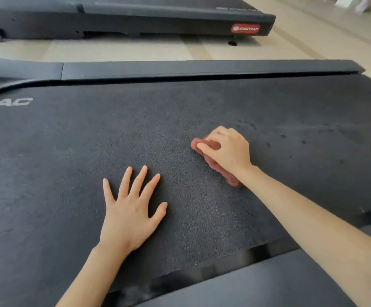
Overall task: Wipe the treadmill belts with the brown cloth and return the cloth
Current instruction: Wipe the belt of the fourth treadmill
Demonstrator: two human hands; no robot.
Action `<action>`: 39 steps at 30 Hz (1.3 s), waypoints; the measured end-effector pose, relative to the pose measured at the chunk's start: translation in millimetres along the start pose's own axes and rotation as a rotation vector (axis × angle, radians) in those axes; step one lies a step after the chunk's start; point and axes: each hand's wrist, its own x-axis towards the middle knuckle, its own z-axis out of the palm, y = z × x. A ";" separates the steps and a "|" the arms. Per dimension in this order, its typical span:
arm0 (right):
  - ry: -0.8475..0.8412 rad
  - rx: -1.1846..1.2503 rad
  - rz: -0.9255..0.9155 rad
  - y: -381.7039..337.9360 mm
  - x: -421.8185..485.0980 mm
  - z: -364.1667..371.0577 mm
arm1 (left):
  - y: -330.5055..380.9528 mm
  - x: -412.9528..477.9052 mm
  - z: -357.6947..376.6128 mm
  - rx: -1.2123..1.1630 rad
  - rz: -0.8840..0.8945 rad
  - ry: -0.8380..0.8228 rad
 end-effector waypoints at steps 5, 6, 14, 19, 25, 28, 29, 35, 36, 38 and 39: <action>-0.042 0.201 -0.145 -22.7 -99.4 -41.0 | -0.6 1.3 0.1 0.008 -0.001 0.011; -0.033 0.219 -0.112 -25.5 -115.9 -47.9 | 0.2 1.6 -0.6 0.006 0.000 0.009; 0.102 0.212 0.186 -35.5 -113.6 -32.2 | -1.4 3.3 0.9 0.009 0.019 0.020; 0.074 0.209 0.079 -17.3 -60.6 -11.3 | -2.2 3.4 2.9 -0.003 0.042 0.056; -0.028 0.176 0.127 -9.2 31.7 9.7 | 0.4 -1.4 -6.6 -0.014 0.014 0.019; 0.006 0.142 0.129 -14.0 3.1 -0.6 | 2.0 -1.2 -6.9 -0.007 0.018 -0.014; 0.004 0.170 0.065 -17.2 -20.1 -7.3 | 1.9 -1.8 -5.6 -0.002 0.017 -0.018; 0.027 0.253 -0.351 -14.9 -148.6 -44.4 | -1.9 -1.7 -2.2 0.016 0.026 0.003; 0.043 0.236 -0.377 -11.5 -149.3 -45.3 | -1.2 -2.3 -2.4 0.015 0.024 0.009; 0.063 0.228 -0.399 -6.5 -132.5 -41.0 | 1.5 -0.5 -4.1 0.013 0.028 0.001; 0.066 0.229 -0.399 -4.5 -119.2 -36.6 | 2.5 0.4 -4.3 0.011 0.028 -0.005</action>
